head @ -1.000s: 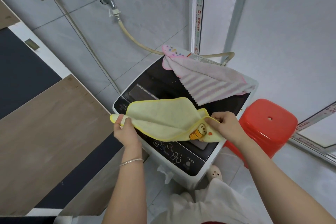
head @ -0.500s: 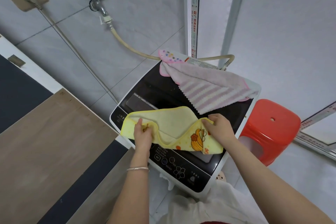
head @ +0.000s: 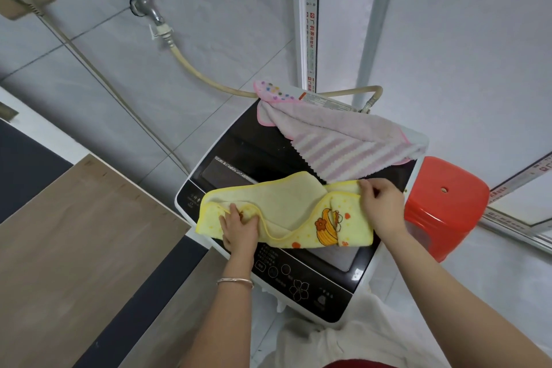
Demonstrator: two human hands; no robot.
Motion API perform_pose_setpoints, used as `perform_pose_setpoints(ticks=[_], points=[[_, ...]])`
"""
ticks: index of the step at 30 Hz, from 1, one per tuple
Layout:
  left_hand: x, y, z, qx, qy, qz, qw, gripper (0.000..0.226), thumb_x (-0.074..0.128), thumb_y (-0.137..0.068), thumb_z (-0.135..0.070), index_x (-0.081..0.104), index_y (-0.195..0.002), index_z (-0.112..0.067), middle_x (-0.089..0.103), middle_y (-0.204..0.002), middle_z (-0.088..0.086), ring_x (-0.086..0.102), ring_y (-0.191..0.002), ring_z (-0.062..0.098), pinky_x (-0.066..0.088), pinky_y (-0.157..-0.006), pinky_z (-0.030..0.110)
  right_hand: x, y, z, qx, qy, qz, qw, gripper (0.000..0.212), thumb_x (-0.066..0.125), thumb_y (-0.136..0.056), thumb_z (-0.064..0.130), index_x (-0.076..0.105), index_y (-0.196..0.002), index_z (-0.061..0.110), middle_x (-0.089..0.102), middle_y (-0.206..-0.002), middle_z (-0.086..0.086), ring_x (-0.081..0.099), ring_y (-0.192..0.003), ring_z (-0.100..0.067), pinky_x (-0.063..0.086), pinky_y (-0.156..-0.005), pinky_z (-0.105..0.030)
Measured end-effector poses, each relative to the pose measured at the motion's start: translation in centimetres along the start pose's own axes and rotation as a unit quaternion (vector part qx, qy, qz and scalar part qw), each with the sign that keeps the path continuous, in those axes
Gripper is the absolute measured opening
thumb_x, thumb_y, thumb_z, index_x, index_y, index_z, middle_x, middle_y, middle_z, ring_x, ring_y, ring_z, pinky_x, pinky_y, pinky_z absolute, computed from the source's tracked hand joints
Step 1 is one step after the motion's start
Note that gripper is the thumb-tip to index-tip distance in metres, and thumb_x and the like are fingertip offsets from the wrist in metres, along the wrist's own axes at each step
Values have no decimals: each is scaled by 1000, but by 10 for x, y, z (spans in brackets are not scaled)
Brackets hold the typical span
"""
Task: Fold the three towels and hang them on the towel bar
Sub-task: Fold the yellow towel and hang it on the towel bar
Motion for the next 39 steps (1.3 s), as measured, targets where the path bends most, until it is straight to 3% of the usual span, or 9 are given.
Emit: perform_pose_setpoints(ticks=[5,13,17,23,27,29,32,35,39], points=[[0,1,-2,17,-26,-10,999,71,53,-88,-27,16,-149,-24,12,-157,4,12,-146,24,16,-116,51,-19,-17,-8,11,31,-80,996,23,49,-92,8,67,-95,-5,66,-103,-22,58,-100,-38,36,-80,-31],[-4,5,-5,2,-7,2,1000,66,47,-90,-31,17,-149,-27,6,-159,3,10,-146,23,13,-117,50,-11,-15,-7,27,107,10,994,31,46,-94,15,63,-109,-7,45,-135,-20,44,-123,-33,32,-99,-30],[-7,-1,-2,7,59,-4,998,58,45,-92,-29,26,-147,-25,17,-157,3,18,-144,24,17,-117,50,-8,1,0,-17,131,-13,991,34,57,-89,27,66,-101,-4,51,-122,-17,45,-116,-33,32,-99,-35],[-10,-7,3,-5,103,-21,994,60,46,-87,-8,35,-142,-28,38,-145,4,41,-129,27,36,-108,50,1,13,6,39,117,154,980,48,67,-82,32,52,-117,2,59,-111,-14,54,-96,-25,40,-78,-29],[-19,-9,2,29,13,-58,998,60,52,-83,-6,40,-139,-22,45,-137,7,44,-124,30,39,-104,52,-3,13,4,106,127,198,966,58,63,-84,16,39,-135,3,54,-130,-17,49,-121,-32,40,-91,-31],[-25,-12,1,39,-34,-82,995,60,53,-82,-4,41,-139,-20,43,-139,9,37,-129,32,35,-105,53,-7,9,0,110,124,204,965,46,60,-85,12,50,-130,6,57,-124,-16,52,-117,-31,41,-91,-30],[-33,-17,-2,27,-48,-116,992,56,49,-82,0,47,-135,-19,39,-141,12,32,-131,35,32,-108,50,-17,6,-5,127,27,162,978,24,51,-84,4,62,-105,10,61,-95,-11,57,-98,-32,44,-78,-34],[-39,-19,-7,28,-50,-133,989,46,49,-83,0,57,-123,-19,36,-139,10,29,-129,32,28,-108,44,-23,2,-9,143,-50,128,980,19,48,-81,3,55,-77,20,58,-79,-3,56,-87,-29,45,-74,-38],[-44,-28,-13,57,-52,-144,987,23,53,-86,-14,68,-104,-16,34,-145,3,23,-135,29,21,-113,44,-20,-2,-9,144,-68,120,980,5,52,-88,16,53,-84,15,58,-85,-4,55,-85,-24,44,-75,-38]])
Point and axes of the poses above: each hand's wrist, its own y-axis away from the middle knuckle, its own x-axis out of the palm, z = x × y, the point moved 1 cm from there along -y, towards the middle knuckle
